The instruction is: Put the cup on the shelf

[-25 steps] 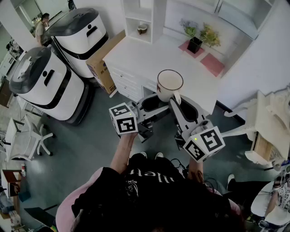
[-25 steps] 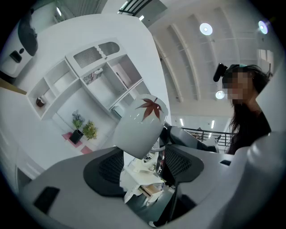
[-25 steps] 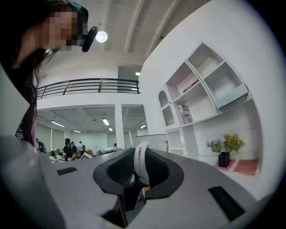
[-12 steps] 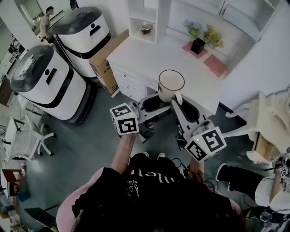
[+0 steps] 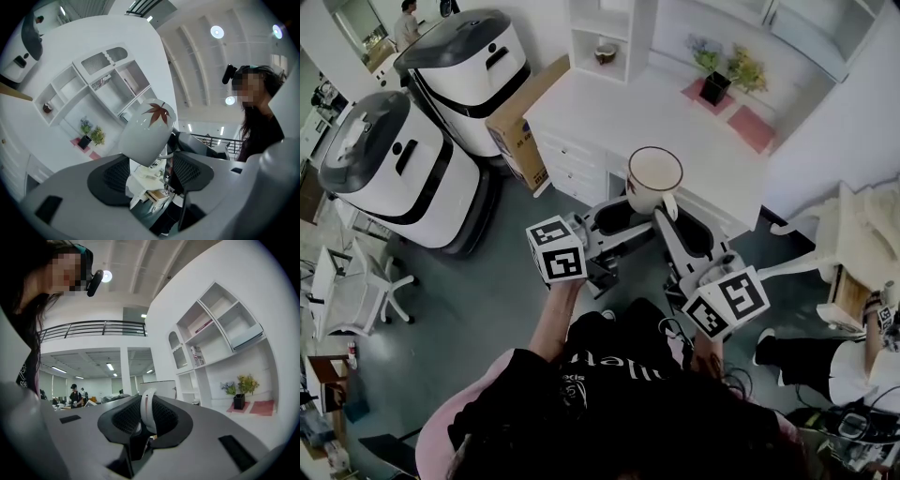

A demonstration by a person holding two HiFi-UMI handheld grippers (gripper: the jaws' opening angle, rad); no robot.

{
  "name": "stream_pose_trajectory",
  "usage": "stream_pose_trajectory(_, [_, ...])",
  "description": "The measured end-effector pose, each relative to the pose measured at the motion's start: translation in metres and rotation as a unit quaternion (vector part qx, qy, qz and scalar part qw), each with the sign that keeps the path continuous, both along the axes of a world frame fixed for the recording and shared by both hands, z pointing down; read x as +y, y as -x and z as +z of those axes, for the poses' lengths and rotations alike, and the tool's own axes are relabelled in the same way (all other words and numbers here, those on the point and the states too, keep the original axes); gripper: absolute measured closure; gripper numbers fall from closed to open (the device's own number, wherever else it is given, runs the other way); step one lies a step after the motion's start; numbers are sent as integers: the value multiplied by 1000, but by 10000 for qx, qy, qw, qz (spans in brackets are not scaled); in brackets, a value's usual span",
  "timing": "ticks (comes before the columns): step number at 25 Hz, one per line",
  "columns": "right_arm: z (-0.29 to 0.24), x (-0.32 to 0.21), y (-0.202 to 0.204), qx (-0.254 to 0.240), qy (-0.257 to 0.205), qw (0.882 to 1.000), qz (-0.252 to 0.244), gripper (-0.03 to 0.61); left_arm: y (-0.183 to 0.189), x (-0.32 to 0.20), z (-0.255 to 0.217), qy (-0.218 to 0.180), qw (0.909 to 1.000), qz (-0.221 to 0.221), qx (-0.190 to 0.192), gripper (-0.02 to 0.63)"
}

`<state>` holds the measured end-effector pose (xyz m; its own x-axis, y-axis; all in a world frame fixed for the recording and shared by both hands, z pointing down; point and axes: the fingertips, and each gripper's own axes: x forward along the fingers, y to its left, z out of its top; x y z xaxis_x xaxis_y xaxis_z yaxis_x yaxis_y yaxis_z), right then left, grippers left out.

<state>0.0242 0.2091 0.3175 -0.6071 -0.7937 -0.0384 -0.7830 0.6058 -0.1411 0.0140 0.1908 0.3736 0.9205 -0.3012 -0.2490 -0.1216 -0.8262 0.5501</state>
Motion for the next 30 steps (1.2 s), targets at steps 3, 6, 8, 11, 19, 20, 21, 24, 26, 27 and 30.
stream_pose_trajectory(3, [4, -6, 0, -3, 63, 10000, 20, 489, 0, -5, 4, 62, 10000, 5, 13, 321])
stream_pose_trajectory(6, [7, -15, -1, -17, 90, 10000, 28, 489, -1, -14, 8, 100, 9999, -16, 20, 321])
stream_pose_trajectory(8, [9, -23, -1, -26, 112, 9999, 22, 489, -1, -21, 9, 113, 9999, -17, 4, 321])
stream_pose_trajectory(11, [11, -39, -4, -45, 134, 9999, -14, 489, -3, -38, 11, 113, 9999, -43, -17, 321])
stream_pose_trajectory(19, [11, -120, -26, -97, 49, 9999, -125, 489, -25, -120, 11, 19, 9999, -120, -116, 321])
stream_pose_trajectory(20, [10, -133, -31, -87, 42, 9999, -134, 489, -29, -133, 10, 7, 9998, -128, -119, 321])
stream_pose_trajectory(21, [9, -146, -36, -77, 42, 9999, -142, 489, -34, -146, 8, 3, 9998, -136, -116, 321])
stream_pose_trajectory(24, [4, -182, -53, -72, 45, 9998, -151, 489, -52, -182, 4, 18, 9998, -153, -86, 321])
stream_pose_trajectory(26, [0, -204, -64, -79, 19, 9999, -139, 489, -62, -203, 0, -4, 9998, -155, -81, 321])
stream_pose_trajectory(27, [-1, -214, -68, -81, 4, 9999, -137, 489, -67, -214, -2, -23, 9998, -156, -88, 319])
stream_pose_trajectory(30, [-4, -243, -82, -76, -25, 9999, -147, 489, -81, -243, -5, -61, 9998, -153, -117, 319])
